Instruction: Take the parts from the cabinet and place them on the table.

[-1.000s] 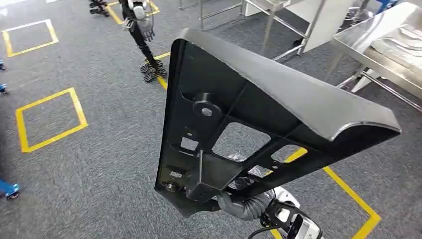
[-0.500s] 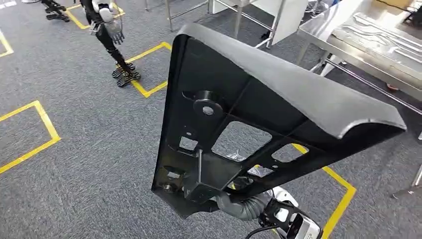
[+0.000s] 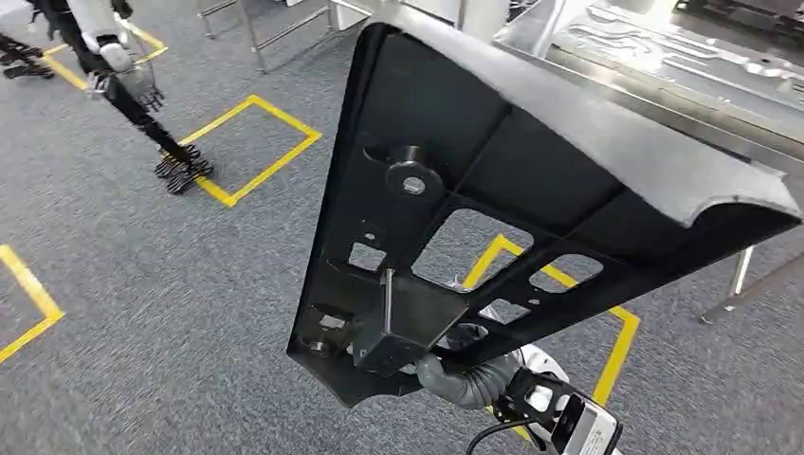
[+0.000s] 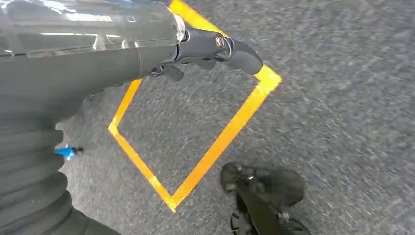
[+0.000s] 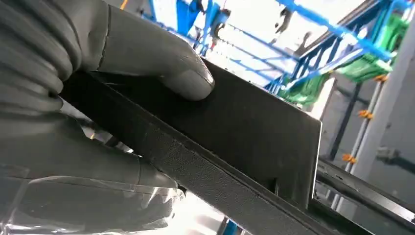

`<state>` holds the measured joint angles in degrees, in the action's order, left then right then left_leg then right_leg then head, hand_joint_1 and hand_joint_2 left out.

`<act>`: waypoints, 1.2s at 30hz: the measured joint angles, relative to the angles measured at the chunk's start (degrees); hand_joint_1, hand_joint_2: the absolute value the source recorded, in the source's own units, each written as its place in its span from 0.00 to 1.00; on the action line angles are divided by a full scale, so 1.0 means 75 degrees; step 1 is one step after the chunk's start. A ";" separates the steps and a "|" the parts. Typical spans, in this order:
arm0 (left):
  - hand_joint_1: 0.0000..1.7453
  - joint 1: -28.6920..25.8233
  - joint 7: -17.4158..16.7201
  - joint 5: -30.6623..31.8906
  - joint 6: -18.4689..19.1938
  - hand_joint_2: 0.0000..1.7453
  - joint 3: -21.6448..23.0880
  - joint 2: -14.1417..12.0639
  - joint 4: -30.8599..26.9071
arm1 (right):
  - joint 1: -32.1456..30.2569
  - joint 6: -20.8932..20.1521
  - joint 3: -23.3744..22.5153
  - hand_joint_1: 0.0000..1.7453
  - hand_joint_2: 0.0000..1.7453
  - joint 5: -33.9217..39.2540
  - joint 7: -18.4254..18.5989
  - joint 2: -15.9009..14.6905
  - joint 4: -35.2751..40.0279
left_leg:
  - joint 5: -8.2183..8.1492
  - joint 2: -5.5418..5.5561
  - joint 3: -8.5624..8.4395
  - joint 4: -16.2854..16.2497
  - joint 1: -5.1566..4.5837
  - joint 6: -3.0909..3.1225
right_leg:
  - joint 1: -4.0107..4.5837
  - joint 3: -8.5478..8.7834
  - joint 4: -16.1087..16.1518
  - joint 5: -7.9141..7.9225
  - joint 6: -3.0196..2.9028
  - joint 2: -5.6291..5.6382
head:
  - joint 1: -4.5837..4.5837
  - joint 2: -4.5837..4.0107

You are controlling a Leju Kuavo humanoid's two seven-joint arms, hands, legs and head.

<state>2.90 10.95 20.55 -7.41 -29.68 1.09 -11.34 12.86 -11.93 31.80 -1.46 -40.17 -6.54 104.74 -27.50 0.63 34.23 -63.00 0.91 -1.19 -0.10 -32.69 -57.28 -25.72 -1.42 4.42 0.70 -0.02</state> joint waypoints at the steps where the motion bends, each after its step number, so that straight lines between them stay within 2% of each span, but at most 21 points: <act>1: 0.00 -0.0009 0.0000 0.0000 0.0000 1.00 -0.0023 0.0000 0.0000 | -0.0005 0.0000 -0.0006 1.00 1.00 0.0017 -0.0003 -0.0015 0.0000 | 0.0131 0.0349 -0.0251 0.0602 0.0043 0.0020 | -0.0016 -0.0025 -0.0041 -0.0028 0.0036 0.0071 | 0.0000 0.0000; 2: 0.00 -0.0009 0.0003 0.0000 0.0000 1.00 -0.0035 0.0003 0.0000 | -0.0010 0.0000 -0.0014 1.00 1.00 0.0029 -0.0003 -0.0035 0.0000 | 0.0048 0.0457 -0.0303 0.0692 0.0019 0.0030 | 0.0022 -0.0083 -0.0097 -0.0033 0.0080 0.0159 | 0.0000 0.0000; 6: 0.00 0.0030 0.0003 0.0003 -0.0041 1.00 -0.0044 0.0015 0.0000 | -0.0104 0.0012 -0.0047 1.00 1.00 0.0032 -0.0003 -0.0087 0.0020 | 0.0129 0.0153 -0.0307 0.0730 0.0019 0.0245 | -0.0011 -0.0165 -0.0059 0.0024 0.0284 0.0382 | -0.0003 0.0000; 8: 0.00 0.0040 0.0015 0.0003 -0.0047 1.00 -0.0044 0.0029 -0.0003 | -0.0119 0.0018 -0.0067 1.00 1.00 0.0026 -0.0006 -0.0125 0.0050 | 0.0164 -0.0008 -0.0312 0.0783 0.0025 0.0351 | 0.0009 -0.0353 -0.0500 -0.0313 0.0309 -0.0266 | -0.0006 0.0000; 9: 0.00 0.0024 0.0015 0.0003 -0.0047 1.00 -0.0044 0.0029 0.0000 | -0.0120 0.0023 -0.0073 1.00 1.00 0.0026 -0.0006 -0.0131 0.0050 | 0.0163 -0.0092 -0.0306 0.0783 0.0011 0.0353 | -0.0014 -0.0632 -0.1085 -0.0632 0.0349 -0.0440 | -0.0006 0.0000; 11: 0.00 -0.0007 0.0015 0.0003 -0.0044 1.00 -0.0047 0.0029 0.0000 | -0.0158 0.0023 -0.0076 1.00 1.00 0.0026 -0.0006 -0.0154 0.0047 | 0.0154 -0.0278 -0.0290 0.0779 -0.0014 0.0363 | -0.0049 -0.1230 -0.2281 -0.1104 0.0399 -0.0537 | -0.0006 0.0000; 12: 0.00 -0.0007 0.0015 0.0003 -0.0041 1.00 -0.0047 0.0029 0.0000 | -0.0178 0.0023 -0.0082 1.00 1.00 0.0026 -0.0006 -0.0175 0.0047 | 0.0151 -0.0376 -0.0286 0.0779 -0.0021 0.0365 | -0.0059 -0.1366 -0.2526 -0.1106 0.0412 -0.0549 | -0.0006 0.0000; 13: 0.00 -0.0002 0.0015 0.0003 -0.0041 1.00 -0.0047 0.0029 0.0000 | -0.0191 0.0023 -0.0090 1.00 1.00 0.0026 -0.0003 -0.0192 0.0047 | 0.0141 -0.0465 -0.0291 0.0779 -0.0025 0.0360 | -0.0063 -0.1284 -0.2338 -0.0913 0.0411 -0.0558 | -0.0006 0.0003; 15: 0.00 0.0017 0.0015 0.0006 -0.0035 1.00 -0.0047 0.0035 0.0000 | -0.0194 0.0015 -0.0111 1.00 1.00 0.0047 -0.0003 -0.0216 0.0050 | 0.0115 -0.0613 -0.0333 0.0779 -0.0040 0.0345 | -0.0049 -0.0582 -0.1038 -0.0257 0.0351 -0.0689 | -0.0006 0.0000; 16: 0.00 0.0022 0.0017 0.0012 -0.0035 1.00 -0.0047 0.0044 0.0000 | -0.0193 0.0006 -0.0137 1.00 1.00 0.0073 -0.0003 -0.0230 0.0061 | 0.0099 -0.0682 -0.0367 0.0779 -0.0047 0.0326 | -0.0013 -0.0133 -0.0265 0.0013 0.0286 -0.0939 | -0.0006 0.0000; 17: 0.00 0.0021 0.0017 0.0029 -0.0035 1.00 -0.0047 0.0047 0.0000 | -0.0186 0.0000 -0.0166 1.00 1.00 0.0096 -0.0006 -0.0245 0.0073 | 0.0076 -0.0731 -0.0389 0.0779 -0.0084 0.0288 | 0.0071 -0.0015 -0.0022 -0.0095 0.0226 -0.1199 | -0.0003 0.0000; 21: 0.00 0.0038 0.0026 0.0061 -0.0032 1.00 -0.0047 0.0050 0.0000 | -0.0184 -0.0015 -0.0210 1.00 1.00 0.0149 -0.0003 -0.0306 0.0111 | 0.0060 -0.1028 -0.0476 0.0843 -0.0082 0.0118 | 0.0095 -0.0067 0.0053 -0.0011 0.0115 -0.0839 | -0.0006 0.0000; 22: 0.00 0.0044 0.0029 0.0061 -0.0023 1.00 -0.0047 0.0044 -0.0006 | -0.0191 -0.0026 -0.0224 1.00 1.00 0.0172 -0.0003 -0.0312 0.0125 | -0.0027 -0.0882 -0.0467 0.0770 -0.0061 0.0062 | -0.0029 0.0022 0.0154 0.0067 0.0078 -0.0769 | -0.0003 0.0000; 24: 0.00 0.0021 0.0041 0.0064 0.0003 1.00 -0.0047 0.0055 -0.0006 | -0.0123 -0.0047 -0.0230 1.00 1.00 0.0213 -0.0009 -0.0315 0.0128 | -0.0547 -0.0299 -0.0130 -0.0053 -0.0040 0.0043 | -0.0024 0.0021 0.0184 0.0100 0.0002 -0.0629 | 0.0000 0.0000; 26: 0.00 -0.0020 0.0050 0.0058 0.0009 1.00 -0.0055 0.0044 -0.0006 | -0.0131 -0.0076 -0.0230 1.00 1.00 0.0227 -0.0003 -0.0326 0.0117 | -0.1079 -0.0152 0.0487 -0.1320 -0.0030 0.0006 | -0.0011 0.0005 0.0174 0.0094 -0.0015 -0.0435 | 0.0000 0.0000; 27: 0.00 -0.0041 0.0058 0.0058 0.0012 1.00 -0.0058 0.0044 -0.0006 | -0.0131 -0.0096 -0.0230 1.00 1.00 0.0242 -0.0003 -0.0326 0.0108 | -0.1113 -0.0150 0.0667 -0.1645 -0.0030 -0.0003 | -0.0010 -0.0002 0.0158 0.0094 -0.0015 -0.0325 | 0.0000 0.0000; 29: 0.00 -0.0064 0.0096 0.0058 0.0020 1.00 -0.0064 0.0044 -0.0006 | -0.0127 -0.0120 -0.0230 1.00 1.00 0.0262 -0.0003 -0.0329 0.0105 | -0.0644 -0.0143 0.0493 -0.1138 -0.0025 0.0002 | -0.0015 0.0004 0.0119 0.0081 0.0002 -0.0114 | 0.0000 0.0000; 30: 0.00 -0.0061 0.0116 0.0058 0.0026 1.00 -0.0073 0.0041 -0.0006 | -0.0121 -0.0128 -0.0230 1.00 1.00 0.0288 -0.0003 -0.0329 0.0105 | -0.0236 -0.0090 0.0189 -0.0439 -0.0011 0.0013 | -0.0021 0.0010 0.0080 0.0061 0.0027 -0.0015 | 0.0000 0.0000; 31: 0.00 -0.0060 0.0125 0.0058 0.0023 1.00 -0.0082 0.0041 -0.0006 | -0.0105 -0.0134 -0.0230 1.00 1.00 0.0312 -0.0003 -0.0329 0.0105 | 0.0133 0.0092 -0.0148 0.0307 0.0013 0.0028 | -0.0030 0.0007 0.0031 0.0035 0.0057 0.0078 | 0.0000 0.0000; 32: 0.00 -0.0072 0.0131 0.0058 0.0023 1.00 -0.0093 0.0041 -0.0006 | -0.0095 -0.0134 -0.0230 1.00 1.00 0.0332 -0.0003 -0.0329 0.0105 | 0.0049 0.0455 -0.0306 0.0639 0.0035 0.0063 | -0.0015 -0.0028 -0.0002 0.0008 0.0101 0.0144 | -0.0003 0.0000; 36: 0.00 -0.0025 0.0152 0.0076 0.0023 1.00 -0.0099 0.0035 -0.0006 | -0.0069 -0.0114 -0.0236 1.00 1.00 0.0338 -0.0003 -0.0341 0.0102 | 0.0097 0.0221 -0.0308 0.0708 -0.0019 0.0212 | -0.0043 -0.0141 -0.0001 0.0063 0.0300 0.0408 | -0.0003 0.0000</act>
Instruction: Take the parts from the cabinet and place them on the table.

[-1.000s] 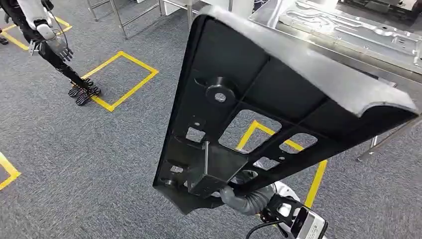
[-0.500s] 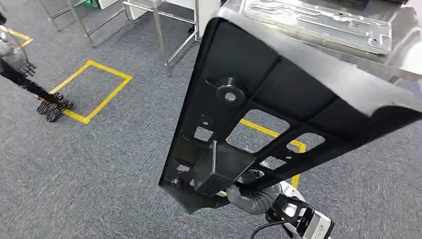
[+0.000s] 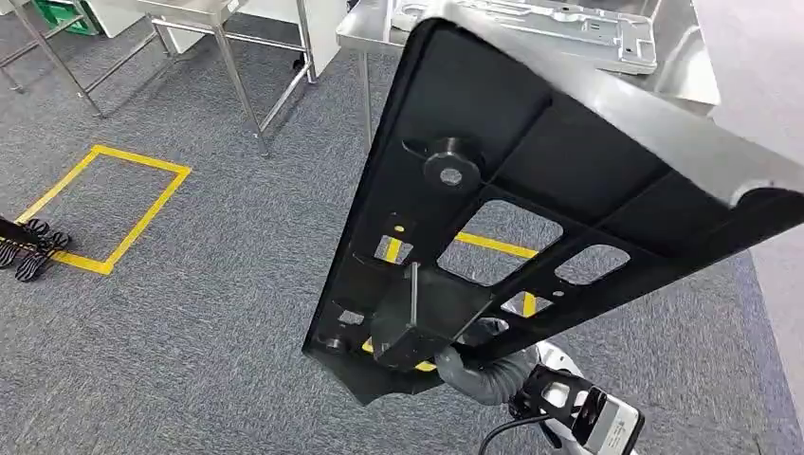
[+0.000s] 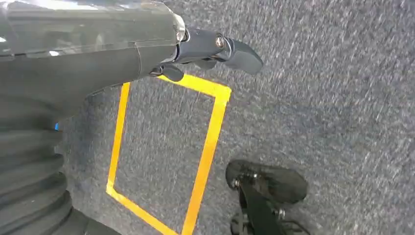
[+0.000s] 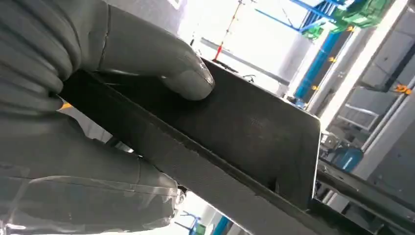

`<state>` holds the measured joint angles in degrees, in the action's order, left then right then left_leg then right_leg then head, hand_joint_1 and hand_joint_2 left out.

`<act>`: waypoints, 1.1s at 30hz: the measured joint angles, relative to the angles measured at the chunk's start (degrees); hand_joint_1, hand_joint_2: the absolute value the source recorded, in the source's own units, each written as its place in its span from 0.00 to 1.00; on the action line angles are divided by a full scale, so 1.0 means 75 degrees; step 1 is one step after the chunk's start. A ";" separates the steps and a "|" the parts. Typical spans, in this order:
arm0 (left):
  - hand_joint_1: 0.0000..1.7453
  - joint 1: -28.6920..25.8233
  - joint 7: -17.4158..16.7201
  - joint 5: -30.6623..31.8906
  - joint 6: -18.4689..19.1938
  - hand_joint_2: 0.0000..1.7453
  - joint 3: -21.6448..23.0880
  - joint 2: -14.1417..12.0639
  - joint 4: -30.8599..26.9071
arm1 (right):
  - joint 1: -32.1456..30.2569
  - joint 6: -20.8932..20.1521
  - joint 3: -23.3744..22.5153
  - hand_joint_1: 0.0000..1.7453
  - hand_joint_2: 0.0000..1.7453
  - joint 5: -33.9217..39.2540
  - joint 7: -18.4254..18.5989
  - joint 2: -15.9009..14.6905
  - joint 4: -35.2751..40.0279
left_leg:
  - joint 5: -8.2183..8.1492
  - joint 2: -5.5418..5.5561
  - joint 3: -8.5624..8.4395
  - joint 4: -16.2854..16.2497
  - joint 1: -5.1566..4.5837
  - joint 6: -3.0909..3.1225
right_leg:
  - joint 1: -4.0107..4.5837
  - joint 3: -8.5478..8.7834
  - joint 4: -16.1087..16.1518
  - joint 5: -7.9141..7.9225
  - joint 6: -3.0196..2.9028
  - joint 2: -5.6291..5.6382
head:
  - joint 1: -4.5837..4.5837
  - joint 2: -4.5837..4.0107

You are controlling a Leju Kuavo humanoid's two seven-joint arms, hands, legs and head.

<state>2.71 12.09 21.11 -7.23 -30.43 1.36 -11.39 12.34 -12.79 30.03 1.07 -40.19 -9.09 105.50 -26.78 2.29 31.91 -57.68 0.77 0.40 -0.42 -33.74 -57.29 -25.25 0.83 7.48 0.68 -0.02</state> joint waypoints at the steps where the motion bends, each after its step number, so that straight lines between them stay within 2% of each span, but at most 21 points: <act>1: 0.00 0.0005 0.0000 0.0000 0.0003 1.00 0.0000 0.0026 0.0000 | -0.0010 0.0003 -0.0003 1.00 1.00 0.0006 0.0000 -0.0012 0.0003 | 0.0053 -0.0101 -0.0018 0.0075 0.0057 0.0079 | -0.0002 -0.0015 -0.0052 -0.0041 0.0023 -0.0119 | 0.0000 0.0000; 2: 0.00 0.0002 0.0000 0.0000 0.0003 1.00 -0.0003 0.0015 0.0000 | 0.0013 0.0012 -0.0003 1.00 1.00 0.0015 0.0000 -0.0020 0.0003 | 0.0053 -0.0184 -0.0029 0.0092 0.0053 0.0130 | 0.0038 -0.0105 -0.0255 -0.0194 0.0050 -0.0577 | -0.0003 0.0000; 3: 0.00 -0.0010 0.0003 0.0000 0.0000 1.00 -0.0006 0.0009 0.0000 | 0.0037 0.0012 -0.0003 1.00 1.00 0.0018 0.0000 -0.0026 0.0003 | 0.0050 -0.0266 -0.0027 0.0092 0.0044 0.0159 | 0.0027 -0.0350 -0.0732 -0.0485 0.0090 -0.0811 | 0.0000 0.0000; 5: 0.00 -0.0049 0.0000 -0.0003 0.0003 1.00 -0.0009 0.0006 0.0000 | 0.0026 0.0020 -0.0003 1.00 1.00 0.0038 0.0000 -0.0029 0.0000 | 0.0033 -0.0451 -0.0020 0.0090 0.0020 0.0181 | -0.0021 -0.0979 -0.1972 -0.1024 0.0151 -0.0927 | 0.0000 0.0000; 6: 0.00 -0.0055 0.0000 0.0000 0.0003 1.00 -0.0018 0.0003 0.0000 | 0.0020 0.0020 -0.0003 1.00 1.00 0.0044 0.0000 -0.0029 -0.0009 | 0.0024 -0.0552 -0.0018 0.0088 0.0015 0.0181 | -0.0041 -0.1206 -0.2394 -0.1113 0.0172 -0.0937 | 0.0000 0.0000; 7: 0.00 -0.0053 0.0000 0.0000 0.0003 1.00 -0.0026 0.0003 0.0000 | 0.0020 0.0020 -0.0003 1.00 1.00 0.0047 0.0000 -0.0044 -0.0018 | 0.0011 -0.0641 -0.0025 0.0088 0.0012 0.0171 | -0.0049 -0.1238 -0.2419 -0.1016 0.0182 -0.0953 | 0.0000 0.0000; 8: 0.00 -0.0045 0.0000 0.0000 0.0006 1.00 -0.0041 0.0006 0.0000 | 0.0020 0.0020 -0.0003 1.00 1.00 0.0047 0.0000 -0.0058 -0.0018 | -0.0004 -0.0722 -0.0041 0.0087 0.0010 0.0162 | -0.0048 -0.1071 -0.2072 -0.0756 0.0176 -0.0978 | 0.0000 0.0000; 10: 0.00 -0.0034 0.0015 0.0003 0.0018 1.00 -0.0058 0.0009 0.0000 | 0.0028 0.0044 -0.0003 1.00 1.00 0.0047 0.0000 -0.0064 -0.0017 | -0.0045 -0.0872 -0.0109 0.0087 -0.0001 0.0127 | -0.0024 -0.0313 -0.0666 -0.0095 0.0098 -0.1165 | 0.0000 0.0000; 11: 0.00 -0.0033 0.0026 0.0012 0.0029 1.00 -0.0058 0.0012 0.0000 | 0.0036 0.0070 -0.0003 1.00 1.00 0.0038 0.0000 -0.0067 -0.0018 | -0.0067 -0.0936 -0.0148 0.0088 -0.0010 0.0100 | 0.0038 0.0027 -0.0039 0.0014 0.0014 -0.1558 | 0.0000 0.0000; 12: 0.00 -0.0036 0.0035 0.0032 0.0044 1.00 -0.0058 0.0018 0.0000 | 0.0040 0.0105 -0.0003 1.00 1.00 0.0029 0.0000 -0.0064 -0.0018 | -0.0102 -0.0995 -0.0155 0.0076 -0.0073 0.0042 | 0.0092 0.0043 -0.0002 -0.0037 -0.0051 -0.1691 | 0.0000 0.0000; 15: 0.00 -0.0015 0.0055 0.0061 0.0050 1.00 -0.0061 0.0012 0.0000 | 0.0030 0.0183 -0.0006 1.00 1.00 -0.0029 0.0000 -0.0082 -0.0017 | -0.0126 -0.1222 -0.0224 0.0130 -0.0039 -0.0068 | 0.0127 -0.0021 0.0008 -0.0024 -0.0105 -0.1374 | 0.0000 0.0000; 16: 0.00 0.0005 0.0055 0.0061 0.0050 1.00 -0.0061 0.0012 0.0000 | 0.0023 0.0222 -0.0006 1.00 1.00 -0.0047 0.0000 -0.0087 0.0003 | -0.0163 -0.1308 -0.0268 0.0141 -0.0081 -0.0130 | 0.0065 0.0064 0.0114 0.0029 -0.0168 -0.1260 | 0.0000 0.0000; 18: 0.00 -0.0004 0.0038 0.0061 0.0082 1.00 -0.0073 0.0015 0.0000 | 0.0029 0.0312 -0.0003 1.00 1.00 -0.0088 -0.0006 -0.0090 0.0041 | -0.0550 -0.0634 -0.0060 -0.0431 -0.0006 -0.0168 | -0.0001 0.0119 0.0185 0.0077 -0.0259 -0.1176 | 0.0003 0.0000; 19: 0.00 -0.0010 0.0006 0.0064 0.0096 1.00 -0.0084 0.0020 0.0000 | 0.0025 0.0344 0.0003 1.00 1.00 -0.0113 -0.0006 -0.0084 0.0047 | -0.0849 -0.0465 0.0227 -0.1019 0.0003 -0.0186 | -0.0003 0.0117 0.0185 0.0071 -0.0277 -0.1108 | 0.0003 0.0000; 21: 0.00 -0.0037 -0.0032 0.0064 0.0116 1.00 -0.0122 0.0012 0.0000 | -0.0014 0.0381 0.0006 1.00 1.00 -0.0172 0.0000 -0.0093 0.0044 | -0.1277 -0.0372 0.0862 -0.2212 0.0001 -0.0220 | 0.0014 0.0111 0.0172 0.0064 -0.0287 -0.0960 | 0.0003 0.0000; 22: 0.00 -0.0051 -0.0032 0.0064 0.0140 1.00 -0.0125 0.0006 0.0000 | -0.0033 0.0396 0.0006 1.00 1.00 -0.0169 0.0000 -0.0093 0.0044 | -0.1218 -0.0373 0.0988 -0.2371 0.0002 -0.0226 | 0.0017 0.0117 0.0166 0.0055 -0.0288 -0.0900 | 0.0003 0.0000; 23: 0.00 -0.0062 -0.0032 0.0064 0.0160 1.00 -0.0128 0.0003 0.0000 | -0.0041 0.0399 0.0009 1.00 1.00 -0.0169 0.0000 -0.0093 0.0047 | -0.0974 -0.0373 0.0927 -0.2138 0.0002 -0.0222 | 0.0015 0.0130 0.0151 0.0044 -0.0274 -0.0845 | 0.0003 0.0000; 26: 0.00 -0.0056 -0.0012 0.0067 0.0178 1.00 -0.0131 -0.0006 0.0000 | -0.0047 0.0414 0.0009 1.00 1.00 -0.0172 0.0000 -0.0093 0.0073 | 0.0096 -0.0333 0.0105 -0.0166 0.0030 -0.0182 | 0.0004 0.0158 0.0039 -0.0064 -0.0187 -0.0746 | 0.0003 0.0000; 27: 0.00 -0.0050 -0.0012 0.0064 0.0181 1.00 -0.0134 -0.0006 0.0000 | -0.0047 0.0417 0.0009 1.00 1.00 -0.0169 -0.0003 -0.0096 0.0079 | -0.0041 -0.0271 0.0057 -0.0049 0.0017 -0.0138 | 0.0055 0.0119 -0.0019 -0.0097 -0.0139 -0.0731 | 0.0003 0.0000; 31: 0.00 -0.0056 0.0038 0.0064 0.0198 1.00 -0.0137 -0.0006 0.0000 | -0.0092 0.0423 0.0009 1.00 1.00 -0.0169 0.0000 -0.0128 0.0140 | 0.0009 -0.0292 0.0082 -0.0028 -0.0032 0.0075 | 0.0029 0.0089 -0.0023 -0.0108 0.0019 -0.0709 | 0.0000 0.0000; 33: 0.00 -0.0050 0.0070 0.0064 0.0210 1.00 -0.0137 -0.0006 0.0000 | -0.0122 0.0428 0.0009 1.00 1.00 -0.0169 0.0000 -0.0157 0.0201 | 0.0040 -0.0321 0.0041 0.0021 0.0008 0.0138 | 0.0015 0.0039 -0.0221 -0.0248 0.0089 -0.0851 | 0.0000 0.0000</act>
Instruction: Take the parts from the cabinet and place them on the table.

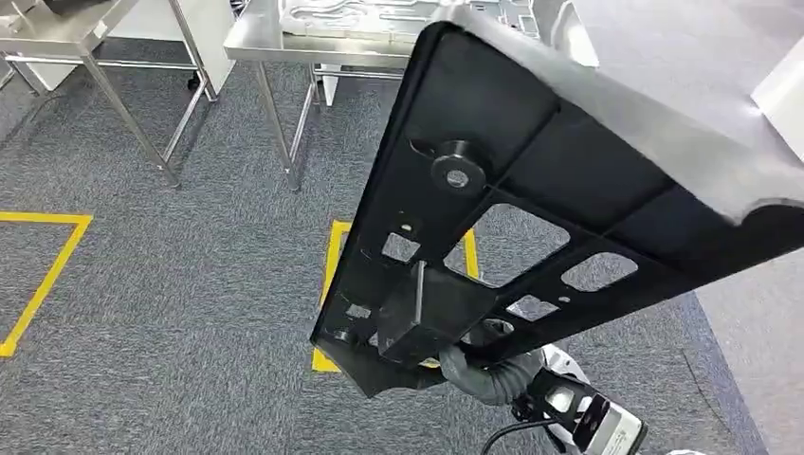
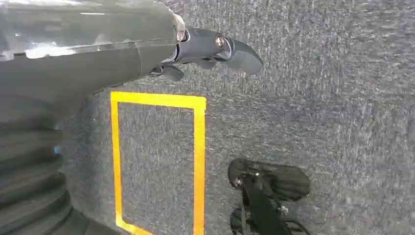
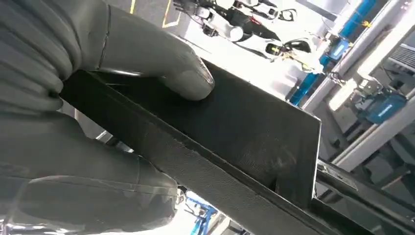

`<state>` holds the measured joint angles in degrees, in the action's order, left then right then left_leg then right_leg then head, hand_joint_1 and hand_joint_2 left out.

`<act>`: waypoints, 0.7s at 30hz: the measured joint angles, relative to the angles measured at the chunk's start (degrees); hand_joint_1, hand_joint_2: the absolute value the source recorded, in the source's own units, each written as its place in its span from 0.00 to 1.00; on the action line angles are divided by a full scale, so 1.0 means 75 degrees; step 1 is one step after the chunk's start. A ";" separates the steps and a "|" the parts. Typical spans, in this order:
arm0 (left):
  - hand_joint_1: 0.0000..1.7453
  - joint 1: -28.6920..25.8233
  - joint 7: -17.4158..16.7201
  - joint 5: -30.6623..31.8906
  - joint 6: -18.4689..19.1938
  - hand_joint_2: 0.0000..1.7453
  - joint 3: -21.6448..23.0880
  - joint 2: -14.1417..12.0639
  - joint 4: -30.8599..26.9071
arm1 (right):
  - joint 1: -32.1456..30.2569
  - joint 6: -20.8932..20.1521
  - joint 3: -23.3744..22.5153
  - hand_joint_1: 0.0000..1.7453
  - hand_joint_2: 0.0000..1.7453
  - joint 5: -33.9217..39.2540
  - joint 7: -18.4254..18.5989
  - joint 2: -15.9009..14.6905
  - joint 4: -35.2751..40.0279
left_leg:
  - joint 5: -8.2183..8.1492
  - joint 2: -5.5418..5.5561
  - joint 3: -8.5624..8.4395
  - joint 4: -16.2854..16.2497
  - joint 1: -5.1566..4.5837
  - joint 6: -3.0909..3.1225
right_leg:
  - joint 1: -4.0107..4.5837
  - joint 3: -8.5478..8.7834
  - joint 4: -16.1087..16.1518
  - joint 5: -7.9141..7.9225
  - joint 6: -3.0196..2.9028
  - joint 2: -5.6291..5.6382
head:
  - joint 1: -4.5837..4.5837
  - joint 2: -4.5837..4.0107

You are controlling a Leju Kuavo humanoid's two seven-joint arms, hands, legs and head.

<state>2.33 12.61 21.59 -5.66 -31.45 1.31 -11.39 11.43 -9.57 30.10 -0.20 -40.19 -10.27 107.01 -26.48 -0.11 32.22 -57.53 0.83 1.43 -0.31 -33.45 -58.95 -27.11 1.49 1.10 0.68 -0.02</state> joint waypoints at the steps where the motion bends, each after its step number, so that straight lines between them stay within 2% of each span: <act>1: 0.00 0.0002 0.0029 0.0000 0.0003 1.00 0.0000 0.0000 0.0000 | -0.0001 0.0006 0.0000 1.00 1.00 -0.0006 -0.0003 -0.0024 0.0027 | -0.0018 -0.0004 -0.0005 -0.0001 -0.0001 0.0033 | -0.0014 -0.0276 -0.0555 -0.0317 0.0053 -0.0075 | 0.0000 0.0000; 3: 0.00 -0.0008 0.0044 0.0003 0.0020 1.00 -0.0003 -0.0006 0.0000 | -0.0065 0.0029 0.0000 1.00 1.00 -0.0029 0.0000 -0.0041 0.0038 | -0.0038 -0.0026 -0.0006 -0.0006 -0.0016 0.0060 | -0.0034 -0.0914 -0.1754 -0.0835 0.0092 -0.0100 | 0.0000 0.0000; 4: 0.00 -0.0014 0.0050 0.0015 0.0023 1.00 -0.0003 -0.0009 0.0000 | -0.0113 0.0047 0.0000 1.00 1.00 -0.0058 0.0000 -0.0041 0.0038 | -0.0055 -0.0035 -0.0013 -0.0007 -0.0020 0.0069 | -0.0041 -0.1187 -0.2200 -0.0908 0.0099 -0.0102 | 0.0000 0.0000; 5: 0.00 -0.0019 0.0055 0.0023 0.0038 1.00 -0.0003 -0.0009 0.0000 | -0.0139 0.0061 0.0003 1.00 1.00 -0.0084 0.0000 -0.0041 0.0041 | -0.0068 -0.0037 -0.0036 -0.0007 -0.0022 0.0064 | -0.0048 -0.1234 -0.2188 -0.0750 0.0090 -0.0102 | 0.0000 0.0000; 6: 0.00 -0.0020 0.0058 0.0041 0.0047 1.00 -0.0003 -0.0009 0.0000 | -0.0142 0.0076 0.0006 1.00 1.00 -0.0108 0.0000 -0.0050 0.0041 | -0.0091 -0.0038 -0.0067 -0.0007 -0.0026 0.0055 | -0.0048 -0.1105 -0.1857 -0.0465 0.0066 -0.0102 | 0.0000 0.0000; 7: 0.00 -0.0018 0.0058 0.0076 0.0052 1.00 -0.0003 -0.0009 0.0000 | -0.0139 0.0093 0.0006 1.00 1.00 -0.0116 0.0000 -0.0050 0.0053 | -0.0117 -0.0038 -0.0112 -0.0006 -0.0029 0.0044 | -0.0044 -0.0835 -0.1276 -0.0109 0.0022 -0.0106 | 0.0000 0.0000; 8: 0.00 -0.0012 0.0058 0.0090 0.0067 1.00 -0.0003 -0.0009 0.0000 | -0.0137 0.0096 0.0003 1.00 1.00 -0.0119 0.0000 -0.0050 0.0082 | -0.0147 -0.0037 -0.0166 -0.0005 -0.0032 0.0023 | -0.0030 -0.0470 -0.0534 0.0259 -0.0044 -0.0122 | 0.0000 0.0000; 9: 0.00 -0.0011 0.0056 0.0096 0.0070 1.00 -0.0003 -0.0003 0.0000 | -0.0126 0.0099 0.0003 1.00 1.00 -0.0128 0.0000 -0.0050 0.0105 | -0.0176 -0.0039 -0.0197 0.0005 -0.0028 0.0001 | 0.0015 -0.0211 0.0039 0.0375 -0.0122 -0.0206 | 0.0000 0.0000; 10: 0.00 -0.0004 0.0055 0.0108 0.0070 1.00 -0.0003 -0.0003 0.0000 | -0.0110 0.0105 0.0003 1.00 1.00 -0.0140 0.0000 -0.0050 0.0117 | -0.0217 -0.0041 -0.0190 -0.0018 -0.0071 -0.0062 | 0.0073 -0.0137 0.0153 0.0269 -0.0136 -0.0232 | 0.0000 0.0000; 13: 0.00 -0.0001 0.0044 0.0149 0.0073 1.00 -0.0003 -0.0017 0.0000 | -0.0118 0.0114 0.0003 1.00 1.00 -0.0140 0.0003 -0.0053 0.0137 | -0.0252 -0.0086 -0.0244 0.0055 -0.0037 -0.0185 | 0.0104 -0.0154 0.0130 0.0228 -0.0223 -0.0156 | 0.0000 0.0000; 14: 0.00 0.0025 0.0044 0.0155 0.0073 1.00 -0.0003 -0.0035 -0.0006 | -0.0121 0.0114 0.0003 1.00 1.00 -0.0139 0.0000 -0.0050 0.0154 | -0.0292 -0.0103 -0.0308 0.0068 -0.0088 -0.0254 | 0.0033 -0.0071 0.0234 0.0253 -0.0269 -0.0134 | 0.0003 0.0000; 15: 0.00 0.0021 0.0047 0.0157 0.0073 1.00 -0.0003 -0.0044 -0.0006 | -0.0115 0.0114 0.0003 1.00 1.00 -0.0134 -0.0006 -0.0050 0.0178 | -0.0372 -0.0060 -0.0288 -0.0087 -0.0045 -0.0272 | 0.0008 0.0034 0.0317 0.0265 -0.0306 -0.0140 | 0.0005 0.0000; 16: 0.00 0.0028 0.0044 0.0160 0.0073 1.00 0.0000 -0.0035 -0.0006 | -0.0092 0.0114 0.0003 1.00 1.00 -0.0131 -0.0003 -0.0047 0.0184 | -0.0610 -0.0050 -0.0080 -0.0524 -0.0037 -0.0284 | 0.0004 0.0082 0.0327 0.0240 -0.0365 -0.0148 | 0.0012 0.0000; 18: 0.00 0.0025 0.0035 0.0181 0.0070 1.00 -0.0003 -0.0044 -0.0006 | -0.0107 0.0114 0.0003 1.00 1.00 -0.0131 0.0003 -0.0041 0.0184 | -0.1126 -0.0048 0.0625 -0.1789 -0.0019 -0.0335 | 0.0023 0.0132 0.0323 0.0186 -0.0422 -0.0140 | 0.0009 0.0000; 19: 0.00 0.0014 0.0035 0.0184 0.0070 1.00 -0.0003 -0.0047 -0.0006 | -0.0117 0.0114 0.0003 1.00 1.00 -0.0131 0.0003 -0.0041 0.0184 | -0.1244 -0.0048 0.0942 -0.2285 -0.0020 -0.0353 | 0.0033 0.0148 0.0313 0.0157 -0.0432 -0.0125 | 0.0012 0.0000; 20: 0.00 0.0002 0.0032 0.0189 0.0070 1.00 -0.0003 -0.0049 -0.0006 | -0.0121 0.0114 0.0003 1.00 1.00 -0.0131 0.0003 -0.0041 0.0184 | -0.1148 -0.0048 0.1116 -0.2446 -0.0019 -0.0362 | 0.0036 0.0176 0.0306 0.0126 -0.0425 -0.0095 | 0.0009 0.0000; 21: 0.00 -0.0006 0.0032 0.0210 0.0070 1.00 -0.0003 -0.0050 -0.0006 | -0.0121 0.0114 0.0003 1.00 1.00 -0.0131 0.0003 -0.0041 0.0184 | -0.0883 -0.0048 0.1075 -0.2220 -0.0020 -0.0355 | 0.0040 0.0224 0.0303 0.0091 -0.0414 -0.0071 | 0.0009 0.0000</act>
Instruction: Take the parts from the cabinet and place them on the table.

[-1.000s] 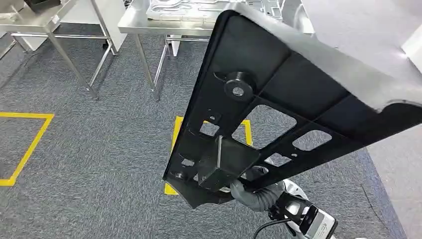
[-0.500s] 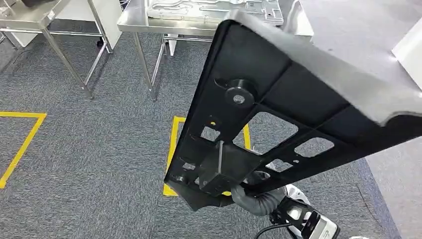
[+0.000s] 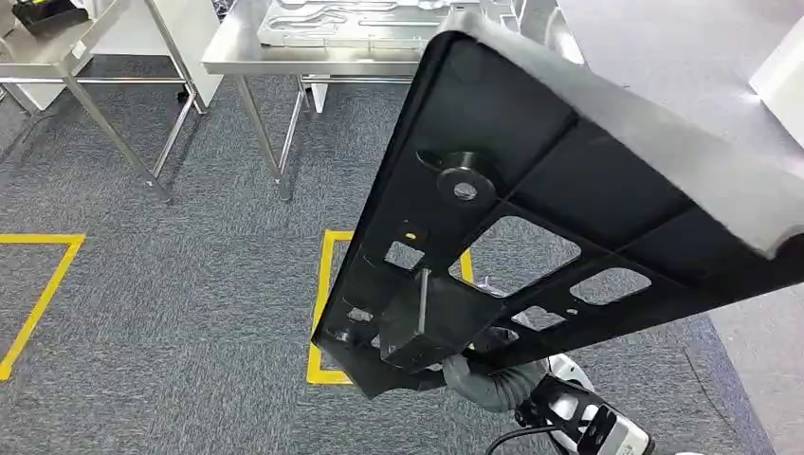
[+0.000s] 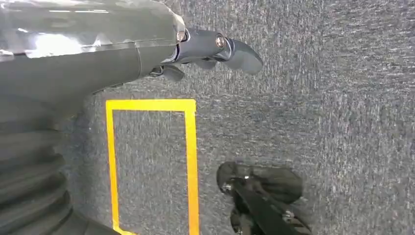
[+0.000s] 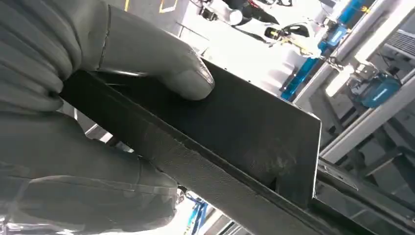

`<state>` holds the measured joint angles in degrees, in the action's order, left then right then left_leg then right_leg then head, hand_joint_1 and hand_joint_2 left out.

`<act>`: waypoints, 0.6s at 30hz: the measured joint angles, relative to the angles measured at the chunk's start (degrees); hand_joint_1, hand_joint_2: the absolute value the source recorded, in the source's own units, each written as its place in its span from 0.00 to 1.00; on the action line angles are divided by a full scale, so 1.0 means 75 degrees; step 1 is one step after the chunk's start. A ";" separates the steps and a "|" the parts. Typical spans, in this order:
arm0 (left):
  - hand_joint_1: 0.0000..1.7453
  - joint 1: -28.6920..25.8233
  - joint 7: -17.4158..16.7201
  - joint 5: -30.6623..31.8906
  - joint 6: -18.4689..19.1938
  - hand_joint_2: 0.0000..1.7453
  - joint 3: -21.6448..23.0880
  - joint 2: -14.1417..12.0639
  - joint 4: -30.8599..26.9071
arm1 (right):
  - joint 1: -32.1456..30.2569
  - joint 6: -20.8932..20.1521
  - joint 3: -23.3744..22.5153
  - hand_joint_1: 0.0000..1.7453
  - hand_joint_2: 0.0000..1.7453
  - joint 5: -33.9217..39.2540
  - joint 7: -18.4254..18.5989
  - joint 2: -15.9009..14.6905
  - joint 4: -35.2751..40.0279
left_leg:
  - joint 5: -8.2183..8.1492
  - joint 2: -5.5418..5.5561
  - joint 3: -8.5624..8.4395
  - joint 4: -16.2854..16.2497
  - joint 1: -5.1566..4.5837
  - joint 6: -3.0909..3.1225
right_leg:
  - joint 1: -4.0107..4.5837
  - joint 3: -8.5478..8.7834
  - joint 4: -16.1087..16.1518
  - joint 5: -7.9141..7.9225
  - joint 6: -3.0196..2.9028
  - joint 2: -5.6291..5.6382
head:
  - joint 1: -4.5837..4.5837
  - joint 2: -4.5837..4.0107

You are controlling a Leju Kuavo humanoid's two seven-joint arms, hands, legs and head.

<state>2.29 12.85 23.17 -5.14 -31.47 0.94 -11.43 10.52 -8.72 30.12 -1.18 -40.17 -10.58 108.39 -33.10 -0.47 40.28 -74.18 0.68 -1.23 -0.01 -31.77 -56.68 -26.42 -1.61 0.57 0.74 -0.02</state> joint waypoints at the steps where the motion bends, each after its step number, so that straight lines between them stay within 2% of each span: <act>1: 0.00 0.0000 0.0000 0.0006 0.0000 1.00 0.0000 0.0000 0.0000 | 0.0001 0.0000 0.0000 1.00 1.00 0.0000 0.0000 0.0000 0.0000 | 0.0433 0.0001 -0.0220 0.0605 0.0000 0.0023 | 0.0002 0.0064 -0.0010 -0.0049 0.0013 0.0021 | 0.0000 0.0000; 2: 0.00 0.0004 0.0000 0.0014 0.0000 1.00 0.0000 0.0000 0.0000 | 0.0003 0.0000 0.0000 1.00 1.00 0.0000 -0.0003 0.0000 0.0000 | 0.0871 0.0005 -0.0530 0.1347 -0.0003 0.0062 | 0.0011 0.0136 -0.0022 -0.0103 0.0030 0.0027 | 0.0003 0.0000; 3: 0.00 0.0003 0.0000 0.0017 -0.0003 1.00 0.0000 -0.0003 0.0000 | 0.0002 0.0003 0.0000 1.00 1.00 0.0000 -0.0003 0.0000 0.0000 | 0.1169 0.0028 -0.0779 0.1967 -0.0013 0.0124 | 0.0015 0.0181 -0.0032 -0.0156 0.0047 0.0027 | 0.0000 0.0000; 4: 0.00 0.0012 -0.0006 0.0020 -0.0003 1.00 0.0000 -0.0023 0.0000 | 0.0003 0.0006 0.0000 1.00 1.00 0.0000 -0.0003 0.0000 0.0000 | 0.1018 0.0042 -0.0889 0.2127 -0.0055 0.0162 | 0.0082 0.0181 -0.0069 -0.0203 0.0094 0.0036 | 0.0000 0.0000; 7: 0.00 0.0027 -0.0015 0.0023 -0.0003 1.00 0.0000 -0.0032 -0.0003 | 0.0007 0.0035 0.0000 1.00 1.00 -0.0003 -0.0003 0.0000 0.0003 | 0.0992 0.0042 -0.0882 0.2162 -0.0075 0.0252 | 0.0028 0.0174 -0.0030 -0.0227 0.0197 0.0051 | 0.0000 0.0000; 8: 0.00 0.0034 -0.0015 0.0029 -0.0003 1.00 0.0000 -0.0029 -0.0003 | 0.0014 0.0046 0.0000 1.00 1.00 -0.0003 -0.0003 0.0000 0.0014 | 0.1007 0.0045 -0.0930 0.2246 -0.0010 0.0299 | 0.0076 0.0203 -0.0030 -0.0265 0.0258 0.0046 | 0.0000 0.0000; 9: 0.00 0.0033 -0.0017 0.0035 -0.0003 1.00 0.0000 -0.0023 0.0000 | 0.0006 0.0055 0.0000 1.00 1.00 -0.0006 0.0000 0.0000 0.0023 | 0.1024 0.0026 -0.0997 0.2299 0.0011 0.0329 | 0.0032 0.0207 -0.0120 -0.0309 0.0304 0.0027 | 0.0000 0.0000; 10: 0.00 0.0039 -0.0017 0.0041 -0.0003 1.00 0.0000 -0.0023 -0.0003 | 0.0032 0.0061 0.0000 1.00 1.00 -0.0006 -0.0003 0.0000 0.0041 | 0.0995 0.0018 -0.1036 0.2316 0.0014 0.0381 | 0.0025 0.0047 -0.0464 -0.0501 0.0341 0.0004 | 0.0000 0.0000; 12: 0.00 0.0048 -0.0015 0.0049 -0.0003 1.00 0.0000 -0.0023 0.0000 | 0.0027 0.0090 -0.0003 1.00 1.00 -0.0006 -0.0003 0.0000 0.0041 | 0.0952 0.0013 -0.1068 0.2315 0.0010 0.0412 | -0.0039 -0.0650 -0.1691 -0.1038 0.0403 0.0000 | 0.0000 0.0000; 13: 0.00 0.0048 -0.0015 0.0055 -0.0003 1.00 0.0000 -0.0023 0.0000 | 0.0010 0.0096 -0.0003 1.00 1.00 -0.0006 -0.0003 0.0000 0.0041 | 0.0918 0.0013 -0.1084 0.2312 0.0010 0.0410 | -0.0063 -0.1014 -0.2254 -0.1185 0.0434 -0.0002 | 0.0000 0.0000; 14: 0.00 0.0041 -0.0015 0.0064 0.0000 1.00 0.0000 -0.0026 -0.0003 | -0.0002 0.0105 -0.0003 1.00 1.00 -0.0009 -0.0003 -0.0003 0.0041 | 0.0887 0.0014 -0.1117 0.2312 0.0012 0.0403 | -0.0095 -0.1232 -0.2507 -0.1143 0.0454 -0.0010 | 0.0000 0.0000; 15: 0.00 0.0036 -0.0012 0.0073 0.0006 1.00 0.0000 -0.0023 0.0000 | -0.0004 0.0120 -0.0003 1.00 1.00 -0.0009 -0.0003 -0.0003 0.0041 | 0.0850 0.0016 -0.1167 0.2312 0.0019 0.0387 | -0.0124 -0.1243 -0.2369 -0.0911 0.0473 -0.0027 | 0.0000 0.0000; 16: 0.00 0.0034 -0.0009 0.0084 0.0012 1.00 0.0000 -0.0023 0.0000 | -0.0003 0.0125 -0.0003 1.00 1.00 -0.0012 -0.0003 -0.0003 0.0041 | 0.0806 0.0020 -0.1232 0.2311 0.0026 0.0364 | -0.0146 -0.1088 -0.1917 -0.0541 0.0481 -0.0046 | 0.0000 0.0000; 18: 0.00 0.0044 0.0003 0.0111 0.0020 1.00 0.0000 -0.0023 0.0000 | -0.0001 0.0131 -0.0003 1.00 1.00 -0.0032 -0.0003 -0.0003 0.0044 | 0.0685 0.0022 -0.1410 0.2311 0.0047 0.0290 | -0.0178 -0.0449 -0.0448 0.0314 0.0473 -0.0109 | 0.0000 0.0000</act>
<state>2.62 12.87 24.00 -4.98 -31.47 0.77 -11.43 10.52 -7.74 30.10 -1.42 -40.19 -10.60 108.72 -27.96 -0.31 29.71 -56.85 1.04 0.95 -1.34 -35.14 -60.03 -24.07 1.93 -0.25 0.74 -0.02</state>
